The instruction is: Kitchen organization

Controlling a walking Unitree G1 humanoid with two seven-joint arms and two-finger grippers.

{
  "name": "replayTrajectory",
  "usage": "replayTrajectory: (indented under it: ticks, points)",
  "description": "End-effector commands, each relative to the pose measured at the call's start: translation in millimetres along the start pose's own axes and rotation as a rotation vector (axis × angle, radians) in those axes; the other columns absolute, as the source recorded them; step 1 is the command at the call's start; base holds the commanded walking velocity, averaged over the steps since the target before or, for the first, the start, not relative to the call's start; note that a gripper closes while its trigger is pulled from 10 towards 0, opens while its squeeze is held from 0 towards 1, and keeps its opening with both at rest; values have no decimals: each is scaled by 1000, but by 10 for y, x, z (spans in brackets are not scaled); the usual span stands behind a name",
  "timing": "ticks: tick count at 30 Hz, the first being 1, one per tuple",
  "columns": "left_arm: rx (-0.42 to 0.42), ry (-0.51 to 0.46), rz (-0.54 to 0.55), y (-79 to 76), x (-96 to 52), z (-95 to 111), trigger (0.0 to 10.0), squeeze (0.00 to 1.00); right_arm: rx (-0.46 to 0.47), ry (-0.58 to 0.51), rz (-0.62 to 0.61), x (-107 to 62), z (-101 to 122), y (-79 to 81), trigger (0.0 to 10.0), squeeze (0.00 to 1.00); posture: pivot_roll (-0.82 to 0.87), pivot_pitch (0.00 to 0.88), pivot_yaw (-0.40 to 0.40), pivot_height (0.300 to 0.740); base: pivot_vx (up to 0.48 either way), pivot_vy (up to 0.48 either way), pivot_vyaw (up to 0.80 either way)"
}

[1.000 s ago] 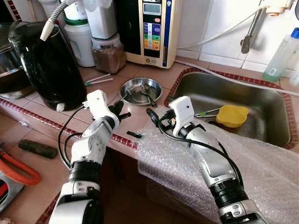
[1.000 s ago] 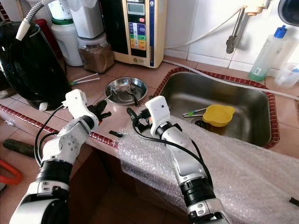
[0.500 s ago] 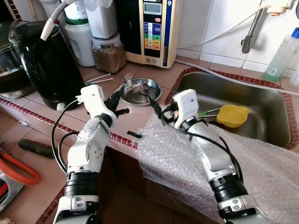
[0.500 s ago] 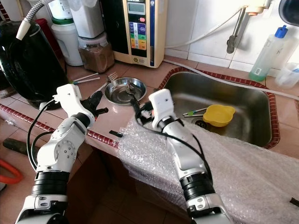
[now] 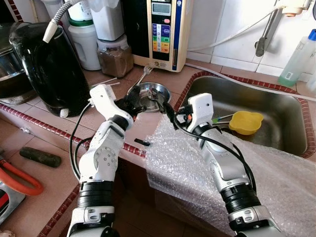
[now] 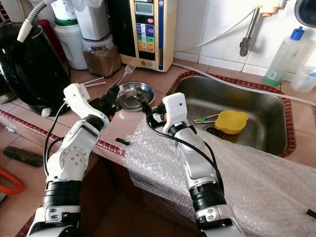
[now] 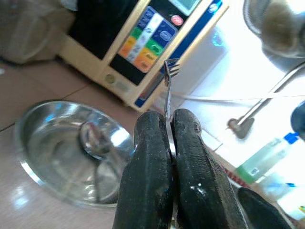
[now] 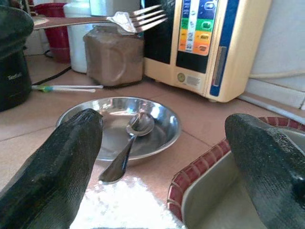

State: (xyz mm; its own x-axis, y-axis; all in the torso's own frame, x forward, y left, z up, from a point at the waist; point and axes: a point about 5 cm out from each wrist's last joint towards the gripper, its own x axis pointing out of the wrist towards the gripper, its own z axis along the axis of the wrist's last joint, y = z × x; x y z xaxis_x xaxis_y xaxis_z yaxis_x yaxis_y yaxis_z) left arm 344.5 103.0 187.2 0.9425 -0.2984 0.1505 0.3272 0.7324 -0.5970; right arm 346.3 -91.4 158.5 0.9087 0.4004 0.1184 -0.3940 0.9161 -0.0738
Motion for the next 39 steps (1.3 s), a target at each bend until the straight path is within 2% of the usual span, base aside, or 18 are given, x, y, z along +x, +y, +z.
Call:
replayTrajectory:
  ticks: [1, 2, 4, 5, 6, 7, 17, 20, 26, 32, 33, 34, 39]
  points:
    - [-25, 6, -75, -90, 16, 9, 0, 0, 18, -15, -16, 35, 54, -38, 10000, 0, 51, 0, 41, 740, 0, 0, 0]
    - [-65, 43, -127, -144, 17, -47, 0, 0, 49, -28, -28, 43, 74, -52, 10000, 0, 52, 0, 40, 740, 0, 0, 0]
    - [-73, 52, -138, -157, 17, -62, 0, 0, 60, -33, -31, 46, 81, -56, 10000, 0, 52, 0, 40, 740, 0, 0, 0]
    - [-66, 66, -163, -189, 21, -93, 0, 0, 153, -44, -59, 64, 107, -84, 10000, 0, 54, 0, 40, 740, 0, 0, 0]
    - [-66, 72, -181, -222, 29, -119, 0, 0, 333, -73, -98, 92, 165, -138, 10000, 0, 56, 0, 41, 740, 0, 0, 0]
    - [-77, 75, -195, -242, 36, -128, 0, 0, 391, -95, -105, 105, 207, -168, 10000, 0, 56, 0, 41, 740, 0, 0, 0]
    - [-126, 113, -251, -280, 48, -170, 0, 0, 558, -158, -90, 135, 327, -293, 10000, 0, 54, 0, 39, 740, 0, 0, 0]
    - [-108, 131, -318, -351, 48, -186, 0, 0, 631, -148, -52, 142, 324, -269, 10000, 0, 54, 0, 36, 740, 0, 0, 0]
    - [-58, 188, -384, -438, 51, -256, 0, 0, 723, -176, -28, 197, 380, -235, 10000, 0, 53, 0, 44, 740, 0, 0, 0]
    - [-56, 216, -429, -498, 52, -299, 0, 0, 742, -190, -2, 245, 436, -187, 10000, 0, 45, 0, 49, 740, 0, 0, 0]
    - [-56, 219, -432, -502, 53, -302, 0, 0, 750, -194, -2, 247, 440, -186, 1804, 0, 44, 0, 47, 740, 0, 0, 0]
    - [-55, 221, -435, -506, 53, -305, 0, 0, 760, -196, -4, 249, 442, -185, 0, 0, 44, 0, 47, 740, 0, 0, 0]
    - [-54, 223, -446, -530, 55, -319, 0, 0, 762, -184, -32, 276, 437, -219, 0, 0, 41, 0, 36, 740, 0, 0, 0]
